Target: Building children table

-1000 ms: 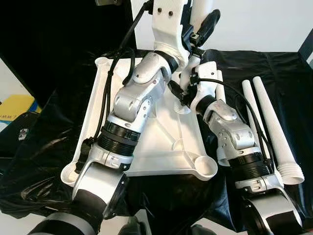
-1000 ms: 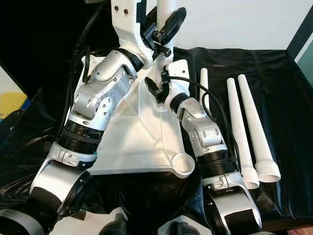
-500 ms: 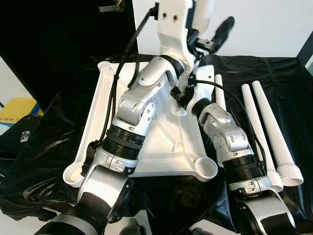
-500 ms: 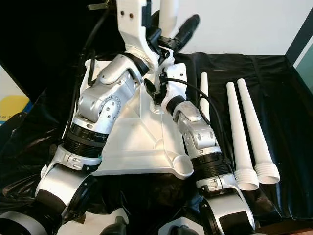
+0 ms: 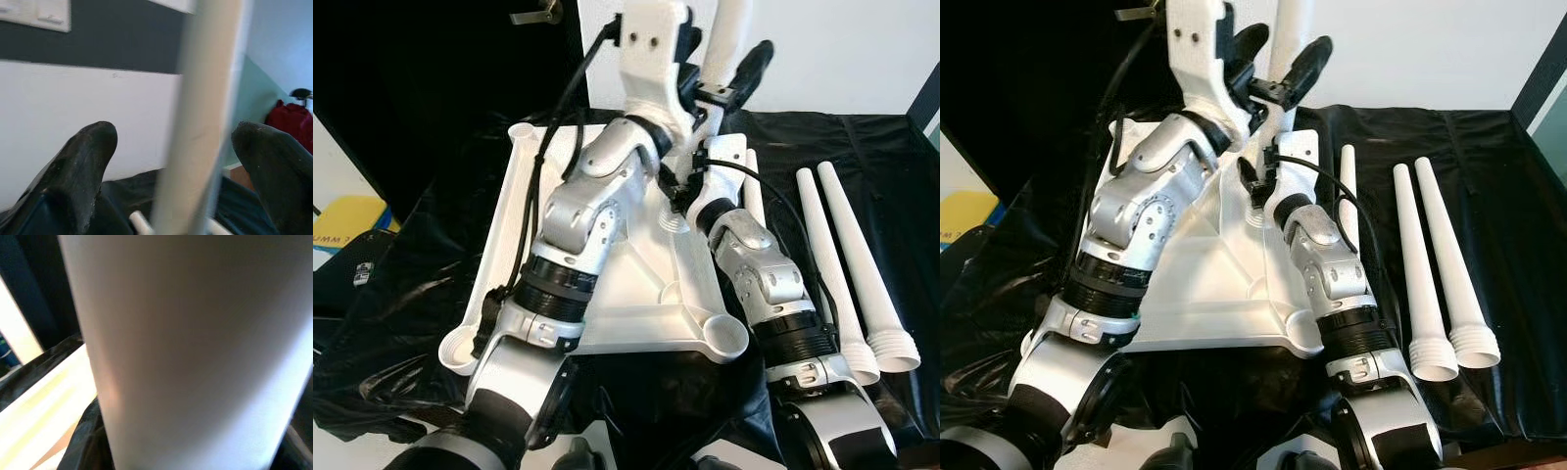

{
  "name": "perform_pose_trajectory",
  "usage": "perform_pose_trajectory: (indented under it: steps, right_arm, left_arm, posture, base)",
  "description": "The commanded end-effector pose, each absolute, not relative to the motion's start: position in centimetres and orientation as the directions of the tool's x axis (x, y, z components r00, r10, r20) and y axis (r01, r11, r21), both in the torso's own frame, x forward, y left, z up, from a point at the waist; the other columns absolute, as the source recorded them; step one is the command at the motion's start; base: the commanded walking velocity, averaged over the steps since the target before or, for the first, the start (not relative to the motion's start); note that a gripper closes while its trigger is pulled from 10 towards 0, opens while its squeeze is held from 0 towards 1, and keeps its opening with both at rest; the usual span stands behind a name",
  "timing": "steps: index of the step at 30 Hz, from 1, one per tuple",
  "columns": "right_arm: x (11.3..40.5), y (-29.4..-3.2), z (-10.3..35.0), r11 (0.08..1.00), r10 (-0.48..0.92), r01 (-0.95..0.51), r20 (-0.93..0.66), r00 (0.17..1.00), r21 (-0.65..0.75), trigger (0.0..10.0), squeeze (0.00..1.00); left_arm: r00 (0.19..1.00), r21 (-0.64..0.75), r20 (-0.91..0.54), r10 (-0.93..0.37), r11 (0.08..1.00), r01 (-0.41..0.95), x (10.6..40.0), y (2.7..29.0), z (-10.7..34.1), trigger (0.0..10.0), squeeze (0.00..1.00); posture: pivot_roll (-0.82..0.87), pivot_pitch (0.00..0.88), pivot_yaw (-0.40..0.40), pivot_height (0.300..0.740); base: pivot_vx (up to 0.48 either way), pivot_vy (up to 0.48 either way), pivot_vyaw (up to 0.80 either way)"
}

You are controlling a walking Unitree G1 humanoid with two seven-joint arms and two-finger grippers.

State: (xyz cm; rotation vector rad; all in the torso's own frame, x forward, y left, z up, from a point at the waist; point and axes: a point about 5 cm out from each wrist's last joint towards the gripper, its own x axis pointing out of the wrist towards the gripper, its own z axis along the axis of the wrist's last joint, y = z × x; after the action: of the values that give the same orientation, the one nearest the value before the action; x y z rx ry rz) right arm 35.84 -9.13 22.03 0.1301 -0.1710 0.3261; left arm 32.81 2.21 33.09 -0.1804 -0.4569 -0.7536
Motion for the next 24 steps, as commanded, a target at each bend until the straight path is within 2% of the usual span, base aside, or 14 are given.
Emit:
perform_pose_trajectory:
  steps: [1, 6, 15, 24]
  right_arm:
    - [35.8, -9.3, 21.7, 0.943, 0.289, -0.312, 0.186, 0.939, 0.114, 10.0, 0.0]
    - [35.7, -9.7, 21.4, 0.952, 0.26, -0.284, 0.185, 0.948, 0.116, 10.0, 0.0]
    - [35.5, -10.9, 21.5, 0.974, 0.17, -0.199, 0.22, 0.961, 0.113, 10.0, 0.0]
    - [33.5, -11.6, 20.7, 0.988, 0.103, -0.133, 0.296, 0.95, 0.083, 10.0, 0.0]
  left_arm:
    - [0.683, -0.016, 0.452, -0.573, 0.761, 0.649, 33.0, 2.9, 32.8, 10.0, 0.0]
    - [0.728, -0.017, 0.429, -0.534, 0.801, 0.598, 33.5, 4.1, 31.9, 10.0, 0.0]
    - [0.727, 0.006, 0.42, -0.543, 0.803, 0.596, 32.9, 4.9, 30.7, 10.0, 0.0]
    - [0.813, -0.013, 0.314, -0.49, 0.854, 0.52, 32.2, 6.4, 26.5, 10.0, 0.0]
  posture:
    - [-0.01, 0.061, 0.014, 0.74]
    - [-0.01, 0.071, 0.015, 0.74]
    - [-0.01, 0.079, 0.019, 0.74]
    - [-0.01, 0.091, 0.018, 0.74]
  base:
    - [0.0, 0.0, 0.0]
    - [0.0, 0.0, 0.0]
    - [0.0, 0.0, 0.0]
    - [0.0, 0.0, 0.0]
